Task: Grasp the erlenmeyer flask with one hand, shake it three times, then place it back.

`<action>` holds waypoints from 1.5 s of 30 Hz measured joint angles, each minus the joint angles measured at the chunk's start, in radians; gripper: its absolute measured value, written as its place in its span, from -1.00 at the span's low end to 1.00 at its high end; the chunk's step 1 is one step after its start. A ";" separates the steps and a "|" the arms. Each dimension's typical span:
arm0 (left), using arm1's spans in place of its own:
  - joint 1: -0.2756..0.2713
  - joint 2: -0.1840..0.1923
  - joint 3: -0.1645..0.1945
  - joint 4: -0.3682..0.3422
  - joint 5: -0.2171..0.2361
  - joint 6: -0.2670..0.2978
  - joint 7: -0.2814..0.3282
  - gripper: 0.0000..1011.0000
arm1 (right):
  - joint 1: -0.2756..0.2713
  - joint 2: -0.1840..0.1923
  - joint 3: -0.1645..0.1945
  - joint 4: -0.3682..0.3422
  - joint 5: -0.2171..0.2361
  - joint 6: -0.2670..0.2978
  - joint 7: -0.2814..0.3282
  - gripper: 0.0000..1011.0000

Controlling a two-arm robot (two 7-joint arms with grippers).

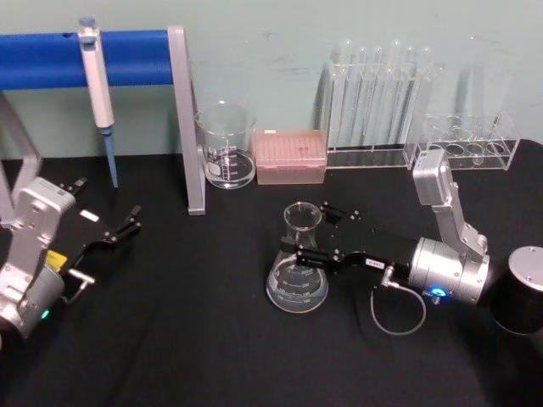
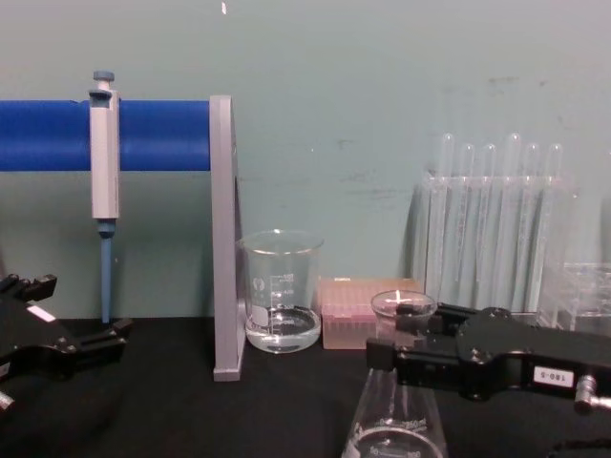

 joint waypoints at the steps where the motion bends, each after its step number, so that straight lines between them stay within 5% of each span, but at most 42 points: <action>1: 0.000 0.000 0.000 0.000 0.000 0.000 0.000 0.98 | 0.000 0.000 0.000 0.000 0.000 0.000 0.000 0.50; 12: 0.000 0.000 0.000 0.000 0.000 0.000 0.000 0.98 | 0.000 0.000 0.000 0.000 0.000 0.000 0.000 -0.10; 32: 0.000 0.000 0.000 0.000 0.000 0.000 0.000 0.98 | -0.001 0.001 0.000 -0.001 0.000 0.000 -0.002 -0.11; 45: 0.000 0.000 0.000 0.000 0.000 0.000 0.000 0.98 | -0.036 -0.001 0.064 -0.100 0.030 0.016 -0.104 -0.11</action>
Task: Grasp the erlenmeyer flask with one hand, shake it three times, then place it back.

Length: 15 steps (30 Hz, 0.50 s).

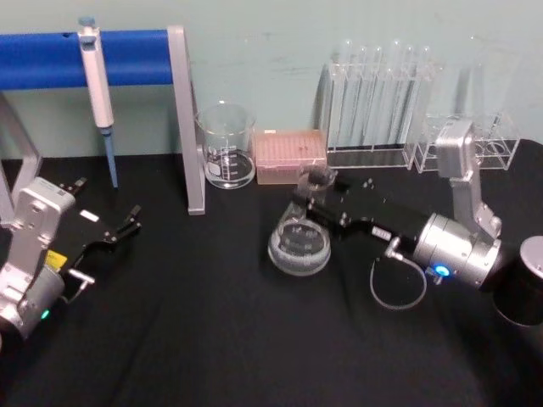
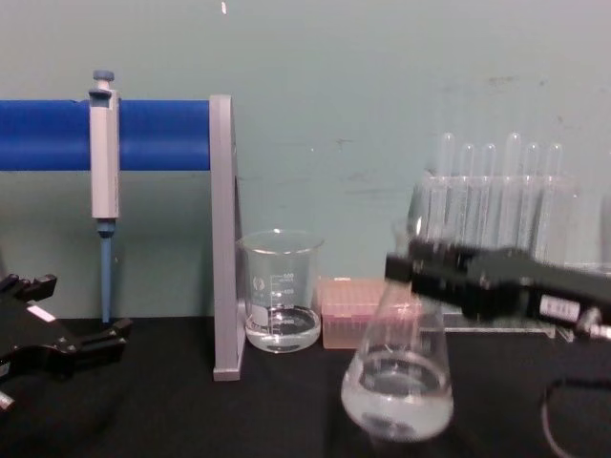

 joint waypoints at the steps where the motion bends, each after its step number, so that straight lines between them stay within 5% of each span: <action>1: 0.000 0.000 0.000 0.000 0.000 0.000 0.000 0.98 | -0.008 -0.002 0.013 -0.021 0.006 0.005 -0.023 -0.11; 15: 0.000 0.000 0.000 0.000 0.000 0.000 0.000 0.98 | -0.111 -0.021 0.137 -0.266 -0.011 0.056 -0.289 -0.11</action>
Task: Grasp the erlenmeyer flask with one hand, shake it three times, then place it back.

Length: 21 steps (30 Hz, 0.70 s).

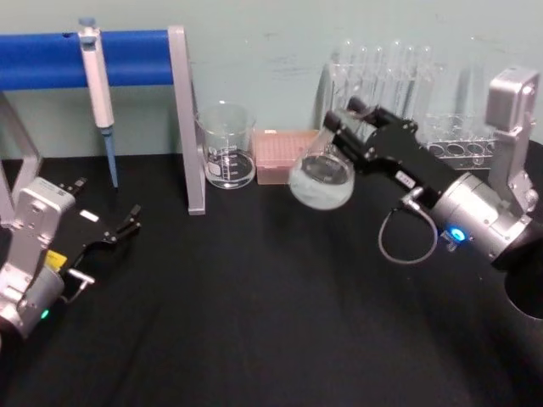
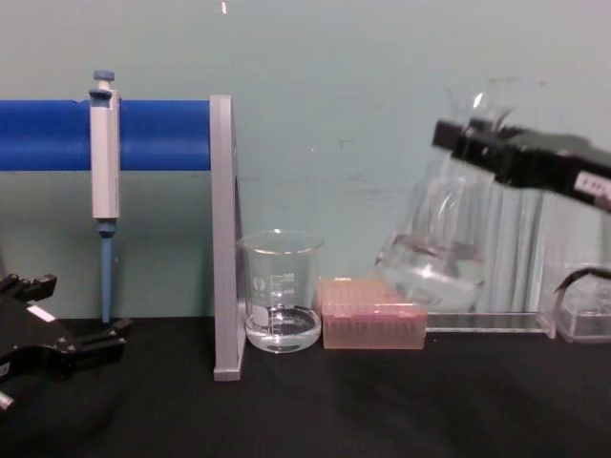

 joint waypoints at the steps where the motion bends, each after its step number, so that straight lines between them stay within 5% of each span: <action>1: 0.000 0.000 0.000 0.000 0.000 0.000 0.000 0.98 | -0.012 -0.001 0.011 -0.020 -0.009 0.006 -0.025 -0.11; 11: 0.000 0.000 0.000 0.000 0.000 0.000 0.000 0.98 | -0.069 0.000 0.053 -0.092 -0.077 0.072 -0.136 -0.11; 21: 0.000 0.000 0.000 0.000 0.000 0.000 0.000 0.98 | -0.077 -0.004 0.062 -0.094 -0.122 0.094 -0.129 -0.11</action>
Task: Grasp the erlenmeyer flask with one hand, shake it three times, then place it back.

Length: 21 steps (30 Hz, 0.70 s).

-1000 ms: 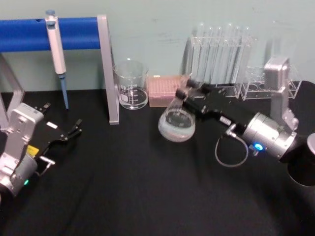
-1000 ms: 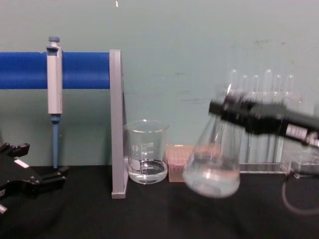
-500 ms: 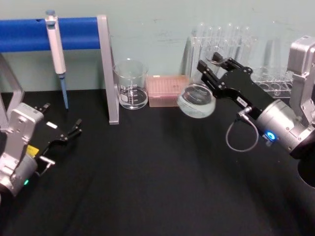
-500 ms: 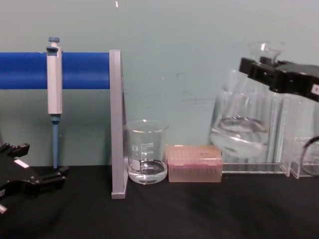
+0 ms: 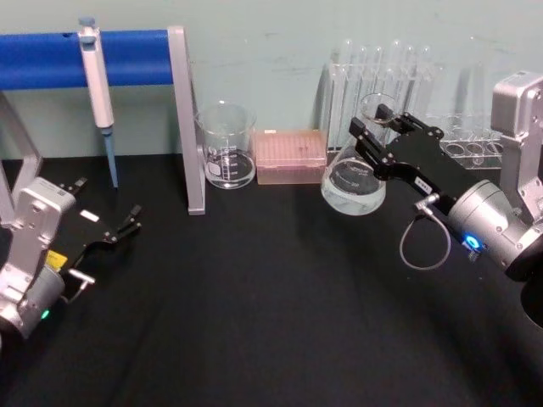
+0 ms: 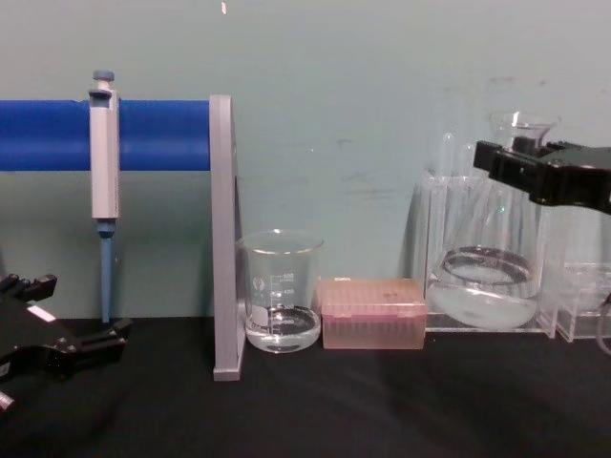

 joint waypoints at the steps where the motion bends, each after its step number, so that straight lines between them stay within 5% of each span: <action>1: 0.000 0.000 0.000 0.000 0.000 0.000 0.000 0.98 | 0.002 -0.001 -0.001 0.002 -0.006 0.001 0.008 -0.11; 12: 0.000 0.000 0.000 0.000 0.000 0.000 0.000 0.98 | 0.038 -0.006 -0.035 0.034 -0.020 0.002 0.106 -0.11; 21: 0.000 0.000 0.000 0.000 0.000 0.000 0.000 0.98 | 0.100 -0.008 -0.116 0.078 0.029 -0.042 0.271 -0.11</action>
